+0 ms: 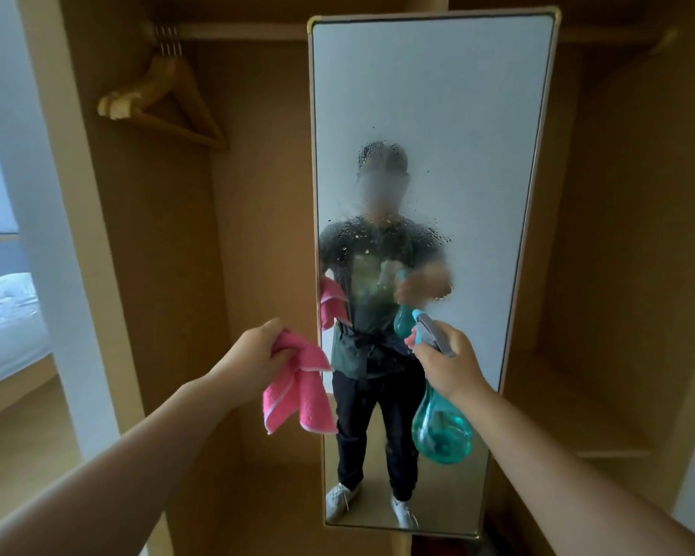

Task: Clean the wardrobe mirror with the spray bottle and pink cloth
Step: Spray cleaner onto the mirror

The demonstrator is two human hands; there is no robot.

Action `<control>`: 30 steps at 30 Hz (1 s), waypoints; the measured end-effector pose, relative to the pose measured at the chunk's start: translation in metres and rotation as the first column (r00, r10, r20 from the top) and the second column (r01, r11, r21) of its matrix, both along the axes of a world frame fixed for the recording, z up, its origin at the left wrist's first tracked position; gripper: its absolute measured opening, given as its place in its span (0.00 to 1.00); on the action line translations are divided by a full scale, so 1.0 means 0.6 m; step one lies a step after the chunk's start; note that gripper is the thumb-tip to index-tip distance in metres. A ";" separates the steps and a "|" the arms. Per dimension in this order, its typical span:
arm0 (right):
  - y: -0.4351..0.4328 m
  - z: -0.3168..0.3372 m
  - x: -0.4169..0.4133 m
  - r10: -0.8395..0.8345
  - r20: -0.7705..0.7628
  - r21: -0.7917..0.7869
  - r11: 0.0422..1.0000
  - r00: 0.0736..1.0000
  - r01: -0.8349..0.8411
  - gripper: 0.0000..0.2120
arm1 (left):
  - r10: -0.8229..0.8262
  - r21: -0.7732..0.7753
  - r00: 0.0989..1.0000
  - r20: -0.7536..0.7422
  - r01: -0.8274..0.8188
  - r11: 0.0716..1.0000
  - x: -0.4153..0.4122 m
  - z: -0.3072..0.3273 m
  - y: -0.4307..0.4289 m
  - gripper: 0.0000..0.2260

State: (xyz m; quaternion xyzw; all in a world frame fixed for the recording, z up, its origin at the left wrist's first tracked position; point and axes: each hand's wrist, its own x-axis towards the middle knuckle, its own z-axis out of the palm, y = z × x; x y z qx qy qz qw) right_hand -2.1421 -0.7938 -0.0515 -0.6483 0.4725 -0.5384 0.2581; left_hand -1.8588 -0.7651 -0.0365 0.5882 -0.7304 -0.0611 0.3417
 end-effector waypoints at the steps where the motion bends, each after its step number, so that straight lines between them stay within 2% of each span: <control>1: 0.001 0.002 0.008 0.010 -0.004 0.002 1.000 1.000 -0.010 0.08 | 0.006 -0.005 1.000 0.000 -0.006 1.000 0.004 0.001 0.002 0.04; 6: -0.003 0.003 0.043 0.060 -0.016 0.026 0.998 0.998 -0.059 0.04 | 0.029 0.004 0.999 -0.029 -0.029 1.000 0.023 -0.003 0.008 0.04; 9: -0.007 -0.005 0.053 0.076 -0.035 0.022 0.997 0.996 -0.076 0.08 | 0.043 0.002 0.999 -0.029 -0.043 0.999 0.034 -0.007 0.013 0.04; 15: -0.011 -0.027 0.063 0.071 0.008 -0.003 0.997 0.997 -0.071 0.06 | 0.065 0.022 0.997 -0.049 -0.064 0.998 0.048 -0.018 0.018 0.05; 21: -0.007 -0.075 0.075 0.104 0.018 0.109 0.988 0.994 -0.106 0.04 | 0.063 0.064 0.996 -0.058 -0.059 0.996 0.045 -0.046 0.023 0.05; 30: 0.006 -0.148 0.090 0.122 0.004 0.185 0.975 0.992 -0.121 0.03 | 0.078 0.129 0.995 -0.063 -0.069 0.989 0.044 -0.099 0.032 0.05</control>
